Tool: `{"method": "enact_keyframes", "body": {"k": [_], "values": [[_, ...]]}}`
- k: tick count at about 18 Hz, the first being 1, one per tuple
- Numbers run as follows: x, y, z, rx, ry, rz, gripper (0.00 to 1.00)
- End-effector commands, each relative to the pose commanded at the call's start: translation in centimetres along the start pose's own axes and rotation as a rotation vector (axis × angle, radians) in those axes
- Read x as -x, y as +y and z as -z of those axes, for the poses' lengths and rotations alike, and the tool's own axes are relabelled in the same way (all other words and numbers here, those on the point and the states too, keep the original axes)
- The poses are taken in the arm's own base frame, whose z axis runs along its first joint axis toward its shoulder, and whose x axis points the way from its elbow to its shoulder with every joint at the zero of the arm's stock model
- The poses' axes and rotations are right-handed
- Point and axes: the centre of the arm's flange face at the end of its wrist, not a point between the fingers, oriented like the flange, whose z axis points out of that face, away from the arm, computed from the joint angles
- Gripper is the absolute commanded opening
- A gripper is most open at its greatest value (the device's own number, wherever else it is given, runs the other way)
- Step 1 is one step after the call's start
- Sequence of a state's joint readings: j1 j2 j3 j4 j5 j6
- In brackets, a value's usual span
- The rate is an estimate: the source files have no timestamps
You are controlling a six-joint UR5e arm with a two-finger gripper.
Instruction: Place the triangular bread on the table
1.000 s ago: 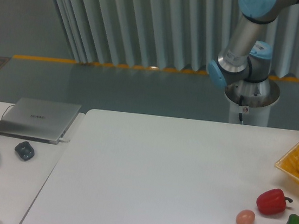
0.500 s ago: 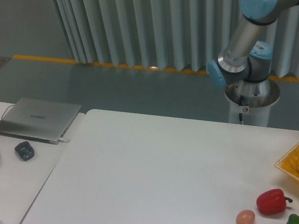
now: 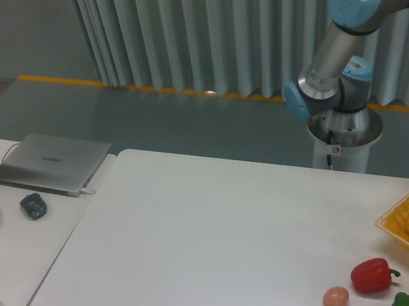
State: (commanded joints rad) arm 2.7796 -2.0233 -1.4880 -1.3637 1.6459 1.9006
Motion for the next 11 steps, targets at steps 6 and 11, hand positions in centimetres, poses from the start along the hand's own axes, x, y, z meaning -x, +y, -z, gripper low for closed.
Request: {"method": "enact_keyframes", "body": {"k": [6, 11], "values": [[-0.2, 0.1, 1.2, 0.005, 0.0, 0.015, 0.06], [-0.4, 0.3, 4.2, 0.003, 0.006, 0.013, 0.06]]}}
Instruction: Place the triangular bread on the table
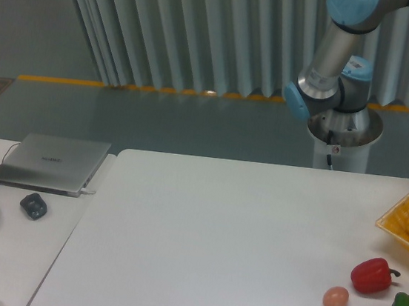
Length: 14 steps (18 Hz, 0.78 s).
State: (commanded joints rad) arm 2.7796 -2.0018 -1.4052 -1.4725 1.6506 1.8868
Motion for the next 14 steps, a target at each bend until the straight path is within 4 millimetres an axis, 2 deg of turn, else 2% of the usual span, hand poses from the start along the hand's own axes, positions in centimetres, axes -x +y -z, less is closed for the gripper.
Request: {"method": "enact_keyframes", "body": {"k": [2, 6, 11, 14], "values": [[0.0, 0.1, 0.7, -0.002, 0.002, 0.0, 0.06], [0.2, -0.2, 3.9, -0.017, 0.001, 0.03, 0.05], [1.0, -3.7, 6.5, -0.087, -0.062, 0.165, 0.05], [1.2, -6.0, 6.8, -0.093, -0.07, 0.161, 0.05]]}}
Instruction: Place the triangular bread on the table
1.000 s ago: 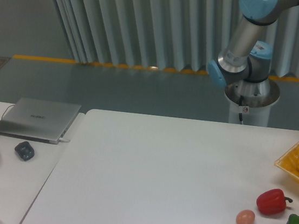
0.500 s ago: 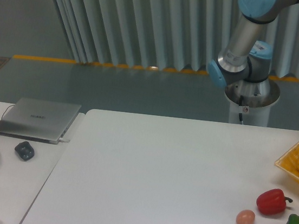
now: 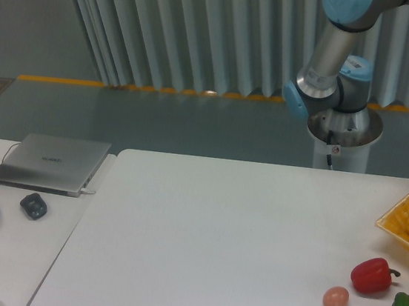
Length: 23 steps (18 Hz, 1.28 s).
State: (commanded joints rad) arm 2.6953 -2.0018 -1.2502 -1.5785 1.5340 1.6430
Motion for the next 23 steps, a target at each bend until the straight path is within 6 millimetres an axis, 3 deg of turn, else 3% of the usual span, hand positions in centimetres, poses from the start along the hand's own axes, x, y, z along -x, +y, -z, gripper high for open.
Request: {"method": "enact_keyframes", "body": {"k": [11, 17, 23], "values": [[-1.4, -8.3, 0.4, -0.059, -0.026, 0.217, 0.06], [-1.9, -12.7, 0.0, -0.146, -0.065, 0.418, 0.06], [-2.9, -18.4, -1.0, -0.203, -0.135, 0.535, 0.06]]}}
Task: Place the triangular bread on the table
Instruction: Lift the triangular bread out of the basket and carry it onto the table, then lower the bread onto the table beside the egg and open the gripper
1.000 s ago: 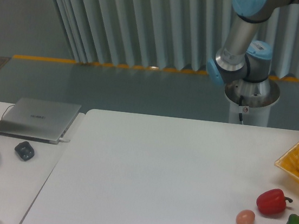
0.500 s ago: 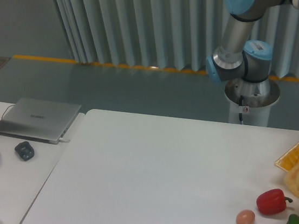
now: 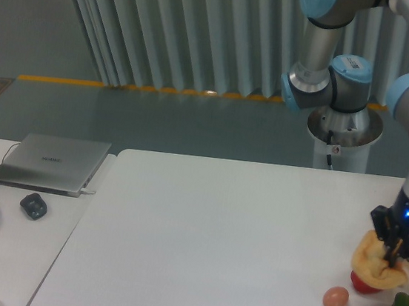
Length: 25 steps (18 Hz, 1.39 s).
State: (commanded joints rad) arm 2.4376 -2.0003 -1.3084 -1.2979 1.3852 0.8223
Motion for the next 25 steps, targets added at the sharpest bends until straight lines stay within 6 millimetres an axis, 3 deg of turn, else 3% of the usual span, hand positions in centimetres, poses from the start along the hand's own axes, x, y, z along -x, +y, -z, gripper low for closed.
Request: {"method": "enact_keyframes", "body": {"k": [6, 11, 16, 18, 19, 20, 21, 25], "values": [[-1.2, -1.9, -0.7, -0.105, -0.002, 0.126, 0.06], [-4.2, -4.2, -2.0, -0.185, -0.01, 0.228, 0.07], [-5.1, -4.9, -3.4, -0.181, -0.004, 0.249, 0.07], [-5.0, -4.9, -3.8, -0.177, 0.0, 0.246, 0.21], [-4.9, -4.9, -3.9, -0.175, -0.001, 0.243, 0.43], [-4.8, -4.9, -4.2, -0.171, -0.002, 0.227, 0.92], [-4.8, -4.8, -4.3, -0.169, -0.005, 0.197, 1.0], [-5.2, -4.3, -5.0, -0.152, -0.002, 0.181, 1.0]]}}
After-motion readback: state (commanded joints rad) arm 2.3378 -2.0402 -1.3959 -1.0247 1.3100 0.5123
